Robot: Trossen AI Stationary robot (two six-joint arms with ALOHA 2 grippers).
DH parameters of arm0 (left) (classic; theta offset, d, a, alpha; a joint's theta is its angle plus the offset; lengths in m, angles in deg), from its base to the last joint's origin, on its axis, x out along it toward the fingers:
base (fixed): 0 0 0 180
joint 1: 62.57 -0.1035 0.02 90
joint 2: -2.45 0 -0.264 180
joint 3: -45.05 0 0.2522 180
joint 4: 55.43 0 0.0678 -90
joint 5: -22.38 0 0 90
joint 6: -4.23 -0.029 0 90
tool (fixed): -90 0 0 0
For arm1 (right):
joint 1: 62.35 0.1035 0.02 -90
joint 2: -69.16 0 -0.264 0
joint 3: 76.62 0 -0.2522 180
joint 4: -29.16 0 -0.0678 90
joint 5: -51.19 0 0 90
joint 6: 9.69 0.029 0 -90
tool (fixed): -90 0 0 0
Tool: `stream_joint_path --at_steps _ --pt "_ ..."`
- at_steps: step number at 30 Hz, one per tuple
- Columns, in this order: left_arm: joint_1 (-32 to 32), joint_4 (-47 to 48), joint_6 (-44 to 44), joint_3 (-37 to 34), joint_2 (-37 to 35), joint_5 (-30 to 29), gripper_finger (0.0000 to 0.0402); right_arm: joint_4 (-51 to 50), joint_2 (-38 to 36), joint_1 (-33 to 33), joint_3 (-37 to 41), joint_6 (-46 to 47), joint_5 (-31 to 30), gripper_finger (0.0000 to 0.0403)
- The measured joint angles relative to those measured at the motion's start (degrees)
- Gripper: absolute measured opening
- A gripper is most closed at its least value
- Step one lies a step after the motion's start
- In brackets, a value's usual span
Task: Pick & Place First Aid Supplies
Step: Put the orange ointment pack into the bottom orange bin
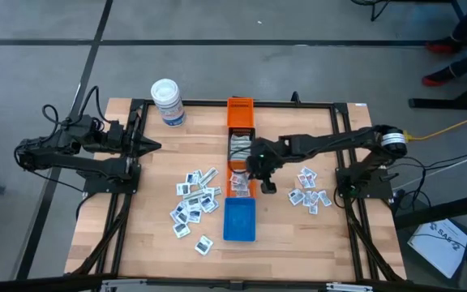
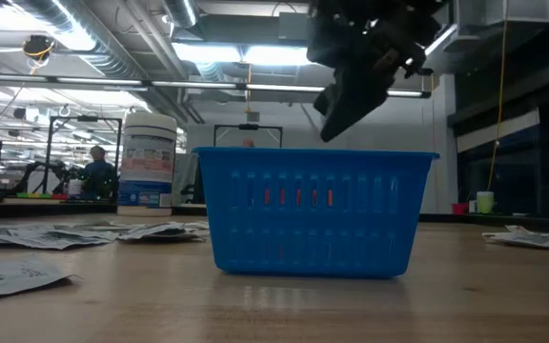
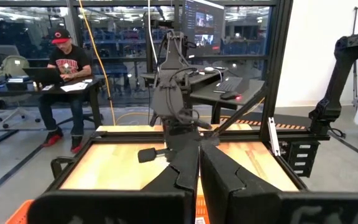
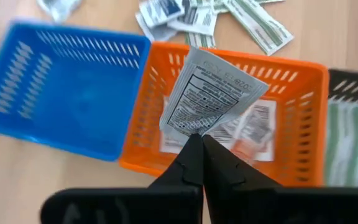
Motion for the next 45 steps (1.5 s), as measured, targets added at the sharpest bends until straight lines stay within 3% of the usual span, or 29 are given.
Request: stream_joint_path --at_steps 7,16,25,36,45 --pt "0.0 0.0 0.0 0.0 0.0 0.0 0.0008 -4.8 6.2 0.0 -7.2 -5.9 -0.2 0.0021" --pt "0.0 0.0 0.0 0.0 0.0 0.0 0.0013 -7.9 7.6 0.7 -7.7 -5.5 -3.1 0.0086" --pt "0.0 0.0 0.0 0.0 0.0 0.0 0.0012 -10.8 6.9 1.7 -7.7 1.6 -3.2 0.0143" --pt "0.0 0.0 0.0 0.0 0.0 0.0 0.0008 -16.9 2.7 4.3 -7.7 12.5 -3.1 0.0145" --pt "0.0 0.0 0.0 0.0 0.0 0.0 0.0011 -28.1 0.8 6.7 -7.7 32.5 -3.2 0.0145"
